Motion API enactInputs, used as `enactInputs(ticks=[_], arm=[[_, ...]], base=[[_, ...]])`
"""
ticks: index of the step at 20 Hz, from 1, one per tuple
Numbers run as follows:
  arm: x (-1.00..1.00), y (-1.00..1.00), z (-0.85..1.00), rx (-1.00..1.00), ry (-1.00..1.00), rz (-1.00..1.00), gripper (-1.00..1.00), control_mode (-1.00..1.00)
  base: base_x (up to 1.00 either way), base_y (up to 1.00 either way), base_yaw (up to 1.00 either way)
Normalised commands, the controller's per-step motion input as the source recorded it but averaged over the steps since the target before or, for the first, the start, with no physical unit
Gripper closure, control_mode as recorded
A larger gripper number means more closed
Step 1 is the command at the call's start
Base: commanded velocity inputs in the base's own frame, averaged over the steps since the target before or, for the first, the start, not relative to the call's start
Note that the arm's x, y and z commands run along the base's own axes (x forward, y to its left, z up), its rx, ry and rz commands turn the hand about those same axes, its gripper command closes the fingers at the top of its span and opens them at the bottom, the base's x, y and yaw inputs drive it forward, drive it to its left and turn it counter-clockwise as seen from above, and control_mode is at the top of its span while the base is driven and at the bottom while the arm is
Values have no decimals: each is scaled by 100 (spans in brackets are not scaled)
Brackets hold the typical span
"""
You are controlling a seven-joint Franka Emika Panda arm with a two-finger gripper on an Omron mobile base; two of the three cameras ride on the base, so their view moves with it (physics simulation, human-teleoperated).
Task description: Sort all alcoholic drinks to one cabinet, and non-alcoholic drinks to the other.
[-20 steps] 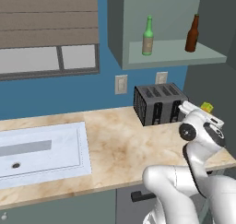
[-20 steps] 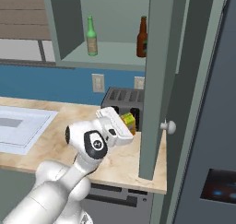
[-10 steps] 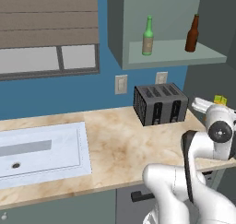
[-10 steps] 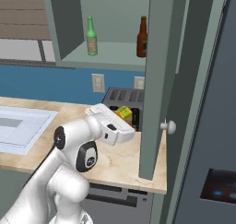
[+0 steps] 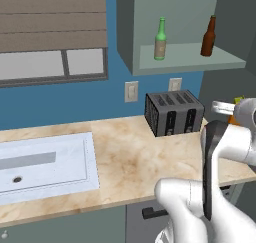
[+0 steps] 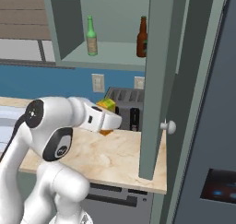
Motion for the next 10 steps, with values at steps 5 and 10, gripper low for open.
enactInputs(ticks=[5, 10], arm=[[-56, 39, 45, 3, 25, 11, 100, -100], [-41, 55, 25, 4, 21, 11, 100, -100]], base=[[0, 0, 0], [0, 0, 0]])
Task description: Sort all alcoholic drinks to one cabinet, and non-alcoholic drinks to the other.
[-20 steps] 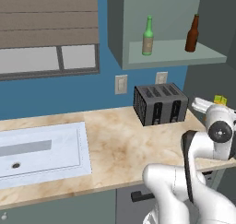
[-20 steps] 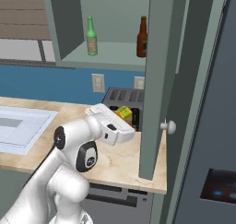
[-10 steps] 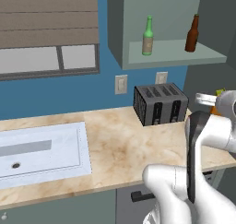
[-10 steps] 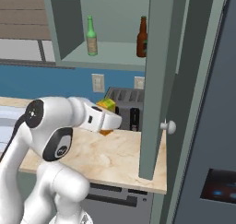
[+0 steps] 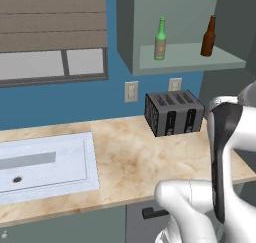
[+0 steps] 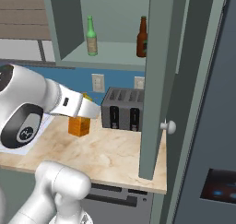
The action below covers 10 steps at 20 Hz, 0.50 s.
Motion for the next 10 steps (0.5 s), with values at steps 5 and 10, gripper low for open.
enactInputs(ticks=[5, 10], arm=[[-36, 58, 8, 5, 14, 13, 100, -100], [-36, 31, 0, 7, 7, 11, 100, -100]], base=[[0, 0, 0], [0, 0, 0]])
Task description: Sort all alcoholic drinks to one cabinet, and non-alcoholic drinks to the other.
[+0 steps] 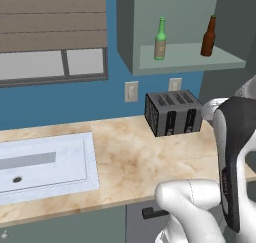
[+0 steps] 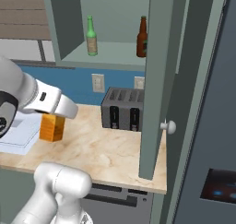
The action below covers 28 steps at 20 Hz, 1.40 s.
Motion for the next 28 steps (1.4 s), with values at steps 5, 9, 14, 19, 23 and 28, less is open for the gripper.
enactInputs(ticks=[5, 9, 14, 19, 23, 28], arm=[[-42, 9, 0, 6, 2, 7, 100, -100], [-22, 1, 0, 5, -1, 4, 100, -100], [-5, 1, 2, 4, -5, 3, 100, -100], [0, 0, 6, 2, -7, 3, 100, -100], [-1, 0, 5, 1, -5, 2, 100, 100], [0, 0, 0, 0, 0, 0, 100, 100]], base=[[0, 0, 0], [0, 0, 0], [0, 0, 0], [0, 0, 0], [-2, 5, 1], [-49, 17, 1]])
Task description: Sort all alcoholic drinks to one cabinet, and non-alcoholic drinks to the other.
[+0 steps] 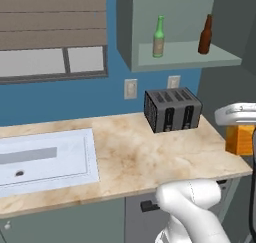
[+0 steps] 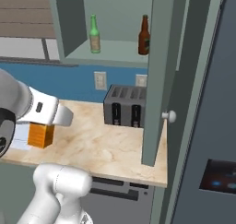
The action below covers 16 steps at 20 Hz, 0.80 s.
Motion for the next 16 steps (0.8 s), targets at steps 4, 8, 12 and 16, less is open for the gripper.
enactInputs(ticks=[4, 8, 12, 16], arm=[[0, 0, 0, 0, 0, 0, 100, 100], [0, 0, 0, 0, 0, 0, 100, 100], [0, 0, 0, 0, 0, 0, 100, 100], [0, 0, 0, 0, 0, 0, 100, 100]], base=[[-100, 31, 0], [-100, 52, 0], [-51, 91, 0], [-13, 100, 0]])
